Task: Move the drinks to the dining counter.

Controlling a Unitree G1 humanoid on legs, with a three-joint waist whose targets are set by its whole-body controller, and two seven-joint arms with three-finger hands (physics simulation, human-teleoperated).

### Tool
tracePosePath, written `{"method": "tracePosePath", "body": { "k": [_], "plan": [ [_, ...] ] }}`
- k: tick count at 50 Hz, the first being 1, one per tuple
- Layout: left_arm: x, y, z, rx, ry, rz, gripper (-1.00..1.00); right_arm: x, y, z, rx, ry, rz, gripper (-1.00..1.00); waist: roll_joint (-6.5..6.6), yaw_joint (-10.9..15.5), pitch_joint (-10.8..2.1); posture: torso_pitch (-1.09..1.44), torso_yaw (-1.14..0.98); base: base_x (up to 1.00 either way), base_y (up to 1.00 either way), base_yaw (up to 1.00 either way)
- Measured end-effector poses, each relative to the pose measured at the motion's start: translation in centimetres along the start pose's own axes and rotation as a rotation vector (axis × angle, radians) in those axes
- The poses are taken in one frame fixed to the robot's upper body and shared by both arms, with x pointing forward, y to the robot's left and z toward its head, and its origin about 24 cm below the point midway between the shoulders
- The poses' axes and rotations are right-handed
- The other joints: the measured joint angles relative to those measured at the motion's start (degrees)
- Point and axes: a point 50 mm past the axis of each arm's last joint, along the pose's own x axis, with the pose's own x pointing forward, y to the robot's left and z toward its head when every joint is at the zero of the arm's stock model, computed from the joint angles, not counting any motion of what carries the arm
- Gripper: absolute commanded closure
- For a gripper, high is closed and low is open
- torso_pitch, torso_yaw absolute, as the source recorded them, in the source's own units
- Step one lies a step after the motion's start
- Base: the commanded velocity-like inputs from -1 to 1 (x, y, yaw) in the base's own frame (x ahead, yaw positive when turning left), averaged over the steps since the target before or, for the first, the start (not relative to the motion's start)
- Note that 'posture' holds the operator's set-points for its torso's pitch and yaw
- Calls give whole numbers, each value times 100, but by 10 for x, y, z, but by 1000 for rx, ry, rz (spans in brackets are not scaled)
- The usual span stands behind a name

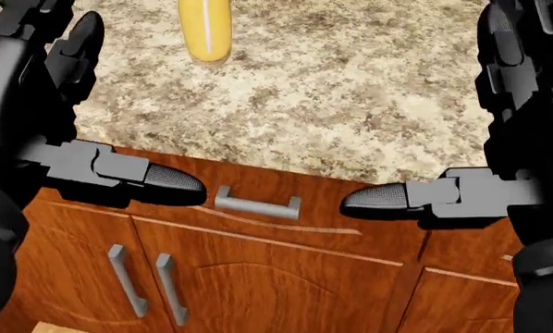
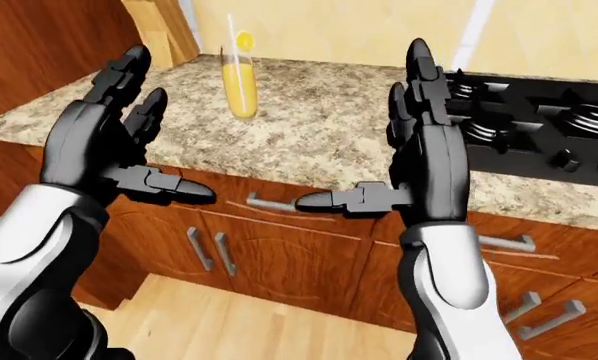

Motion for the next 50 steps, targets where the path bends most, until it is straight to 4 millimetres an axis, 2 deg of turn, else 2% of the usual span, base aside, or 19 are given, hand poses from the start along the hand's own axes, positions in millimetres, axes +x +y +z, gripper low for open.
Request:
{"method": "tracePosePath", "body": {
  "k": [2, 4, 11, 13, 16, 17, 21, 24, 25, 28, 37, 39, 41, 42, 44, 45, 46, 48, 50],
  "plan": [
    [-1, 1, 5, 5, -29, 6, -100, -1, -1, 6, 0, -36, -4, -100, -102, -14, -123, 0, 0, 32, 73, 0],
    [-3, 0, 11, 9, -68, 7, -100, -3, -2, 12, 7, -80, -8, -100, -38, -61, -170, 0, 0, 31, 73, 0],
    [0, -7, 8, 5, -52, -37, -100, -2, -7, 7, 12, -51, -41, -100, 469, -301, -63, 0, 0, 32, 71, 0],
    [1, -6, 8, 7, -50, -34, -100, -1, -7, 8, 15, -54, -41, -100, 793, -286, -126, 0, 0, 14, 30, 0],
    [-1, 2, 4, 6, -29, 12, -100, -2, -1, 4, 41, -34, -2, -100, 889, -91, -29, 0, 0, 0, 0, 0],
    [-1, 3, 4, 6, -28, 24, -100, -1, -1, 4, 43, -28, 5, -100, 850, -86, -14, 0, 0, 0, 0, 0],
    [-1, 3, 5, 7, -34, 30, -100, 0, -3, 7, 43, -44, -5, -100, 417, -87, 6, 0, 0, 0, 0, 0],
    [-1, 3, 4, 7, -29, 25, -100, -2, -5, 12, 63, -68, -13, -100, 267, -50, -19, 0, 0, 0, 0, 0],
    [-1, 3, 4, 7, -28, 25, -100, -2, -5, 12, 66, -69, -12, -100, 251, -41, -34, 0, 0, 0, -12, 0],
    [-2, 6, 1, 6, -18, 43, -100, -1, -2, 8, 81, -44, 7, -100, 355, 36, -91, 0, 0, 0, 0, -74],
    [0, -1, 6, 8, -45, 3, -100, -3, -8, 5, 74, -35, -27, -100, 391, -109, -13, 0, 0, 0, 0, -90],
    [0, -4, 6, 6, -48, -16, -100, -4, -9, 6, 62, -44, -38, -100, 351, -20, -37, 0, 0, 0, 0, 0],
    [0, -6, 3, 0, -29, -32, -100, -3, -10, 3, 49, -27, -46, -100, 398, -1, -26, 0, 0, 0, 0, 0],
    [0, -6, 0, -2, -17, -33, -100, -2, -9, 1, 46, -14, -45, -100, 345, -14, 4, 0, 0, 0, 0, 0],
    [1, -4, -1, -3, -7, -27, -100, -1, -8, 0, 39, -3, -43, -100, 61, 23, 86, 0, 0, 0, 0, 0],
    [1, -3, -1, -3, -11, -18, -100, 0, -8, 1, 37, -12, -38, -100, -31, 56, 87, 0, 0, 9, 0, 0],
    [1, -1, -1, -3, -11, -6, -100, 0, -6, 3, 37, -22, -30, -100, -47, 51, 27, 0, 0, 28, 0, 0],
    [1, 3, -2, -1, -7, 18, -100, 0, -4, 5, 40, -33, -10, -100, 33, 36, -19, 0, 0, 39, 0, 0],
    [-1, 3, 3, 8, -32, 27, -100, -2, -3, 7, 40, -47, -2, -100, 205, -19, 21, 0, 0, 41, 0, 0]
  ]
}}
